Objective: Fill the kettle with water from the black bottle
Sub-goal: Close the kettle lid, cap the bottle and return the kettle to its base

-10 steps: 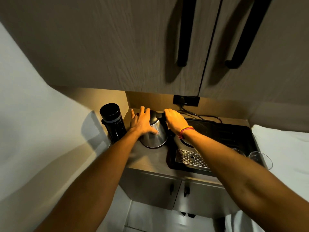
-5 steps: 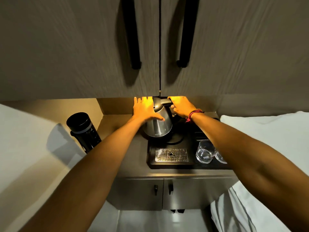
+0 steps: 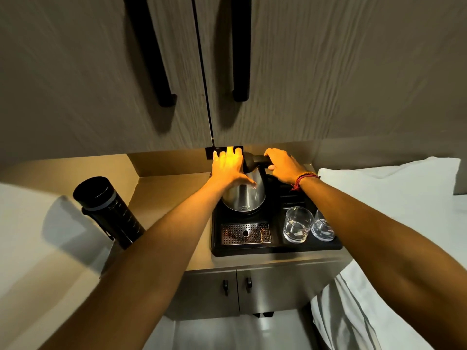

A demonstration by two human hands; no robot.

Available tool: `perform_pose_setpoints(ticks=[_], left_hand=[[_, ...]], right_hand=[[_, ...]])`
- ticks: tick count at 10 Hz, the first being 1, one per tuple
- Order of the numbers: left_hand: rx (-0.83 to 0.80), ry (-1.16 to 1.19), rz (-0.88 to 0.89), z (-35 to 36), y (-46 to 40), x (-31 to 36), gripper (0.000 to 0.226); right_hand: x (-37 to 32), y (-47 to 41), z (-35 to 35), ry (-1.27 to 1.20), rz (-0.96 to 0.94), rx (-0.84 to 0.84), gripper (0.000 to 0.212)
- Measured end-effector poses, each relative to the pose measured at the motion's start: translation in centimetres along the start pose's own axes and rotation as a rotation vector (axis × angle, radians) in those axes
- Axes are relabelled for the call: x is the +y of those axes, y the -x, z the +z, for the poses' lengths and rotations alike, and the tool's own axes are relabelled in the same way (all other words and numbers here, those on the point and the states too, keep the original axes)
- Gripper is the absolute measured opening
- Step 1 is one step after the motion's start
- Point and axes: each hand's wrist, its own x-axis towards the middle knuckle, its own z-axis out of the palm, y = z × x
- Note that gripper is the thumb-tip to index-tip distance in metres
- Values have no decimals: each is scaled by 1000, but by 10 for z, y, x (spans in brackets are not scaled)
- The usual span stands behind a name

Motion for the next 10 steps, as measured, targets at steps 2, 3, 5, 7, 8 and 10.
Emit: perform_pose_setpoints(ticks=[2,3,5,7,8,10], left_hand=[[75,-15,24,13,15,-8,123],[180,-43,54,30,32,-21,116],[248,-102,81,49,50,-24,103],[220,-99,51,52,57,-17,107],[187,-105,21,52,56,-13,109],[164,-180,44,27,61,-11,107]], right_hand=[[8,11,15,-124,74,93,46],[18,30,34,39,99,191,66],[16,45,47,225,26,253,72],[11,43,44,323,-14,268,75],[9,42,43,348,-19,240,73],[-15,59,28,398,-31,208,73]])
